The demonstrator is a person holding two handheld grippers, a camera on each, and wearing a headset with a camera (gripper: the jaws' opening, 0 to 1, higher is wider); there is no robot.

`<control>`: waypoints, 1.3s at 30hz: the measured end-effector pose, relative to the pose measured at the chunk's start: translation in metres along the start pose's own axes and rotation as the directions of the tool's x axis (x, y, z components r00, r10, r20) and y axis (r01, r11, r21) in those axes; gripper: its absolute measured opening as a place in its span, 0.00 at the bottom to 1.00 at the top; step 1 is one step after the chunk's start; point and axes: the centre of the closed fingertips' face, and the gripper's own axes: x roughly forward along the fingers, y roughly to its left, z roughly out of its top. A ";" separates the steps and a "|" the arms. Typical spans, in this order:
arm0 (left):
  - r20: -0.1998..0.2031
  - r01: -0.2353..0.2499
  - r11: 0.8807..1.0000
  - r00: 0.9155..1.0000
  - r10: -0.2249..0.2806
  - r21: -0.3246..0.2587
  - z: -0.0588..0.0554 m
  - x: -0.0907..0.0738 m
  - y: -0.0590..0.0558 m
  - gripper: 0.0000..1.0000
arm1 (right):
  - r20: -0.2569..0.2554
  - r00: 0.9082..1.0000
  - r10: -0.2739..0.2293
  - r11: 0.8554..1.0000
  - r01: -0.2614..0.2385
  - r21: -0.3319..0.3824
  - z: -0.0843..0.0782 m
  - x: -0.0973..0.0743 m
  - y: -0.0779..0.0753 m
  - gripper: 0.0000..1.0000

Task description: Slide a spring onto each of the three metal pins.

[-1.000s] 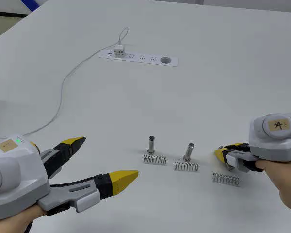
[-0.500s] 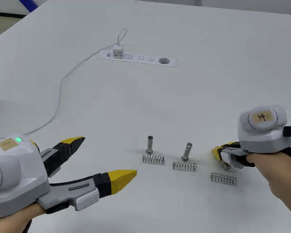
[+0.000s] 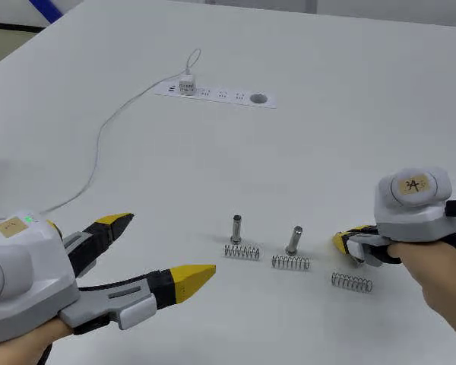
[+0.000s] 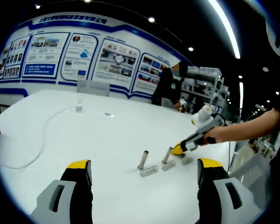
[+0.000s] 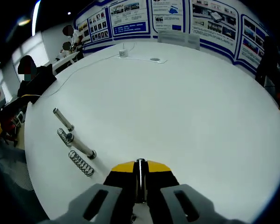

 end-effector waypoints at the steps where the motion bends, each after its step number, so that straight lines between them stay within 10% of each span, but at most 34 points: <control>1: 0.002 0.002 1.000 1.000 -0.002 0.002 0.001 0.000 0.000 0.96 | 0.009 1.000 0.003 1.000 -0.003 0.005 0.001 -0.001 0.000 0.08; 39: -0.025 0.022 0.999 0.999 -0.021 0.024 -0.004 0.003 -0.007 0.96 | 0.211 0.977 0.038 0.999 -0.031 -0.037 0.024 -0.041 0.004 0.08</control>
